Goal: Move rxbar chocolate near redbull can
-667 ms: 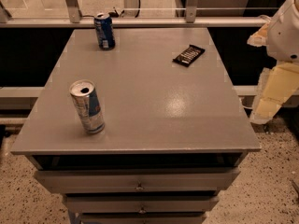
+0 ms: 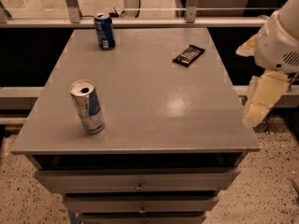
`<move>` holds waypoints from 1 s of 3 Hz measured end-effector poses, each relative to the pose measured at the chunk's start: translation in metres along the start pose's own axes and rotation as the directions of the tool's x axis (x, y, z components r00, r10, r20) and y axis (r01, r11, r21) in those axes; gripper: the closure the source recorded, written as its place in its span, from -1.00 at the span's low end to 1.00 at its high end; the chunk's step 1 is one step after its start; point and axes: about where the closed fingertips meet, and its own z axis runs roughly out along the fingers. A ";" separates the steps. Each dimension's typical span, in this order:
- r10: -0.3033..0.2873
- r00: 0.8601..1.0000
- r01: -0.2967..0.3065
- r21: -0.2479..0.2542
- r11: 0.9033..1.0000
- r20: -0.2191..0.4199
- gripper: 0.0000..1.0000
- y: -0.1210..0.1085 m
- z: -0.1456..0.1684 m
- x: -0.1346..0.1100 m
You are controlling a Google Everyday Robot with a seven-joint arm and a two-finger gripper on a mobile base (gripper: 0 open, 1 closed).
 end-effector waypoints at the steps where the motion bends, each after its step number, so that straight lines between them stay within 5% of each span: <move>1: -0.047 0.997 0.048 -0.018 0.999 0.060 -1.00 -0.013 0.036 -0.013; 3: -0.114 0.957 0.109 0.035 0.993 0.265 -1.00 -0.061 0.068 -0.050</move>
Offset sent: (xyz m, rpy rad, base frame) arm 0.0978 0.0473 -0.0518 0.2533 -0.1064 0.2029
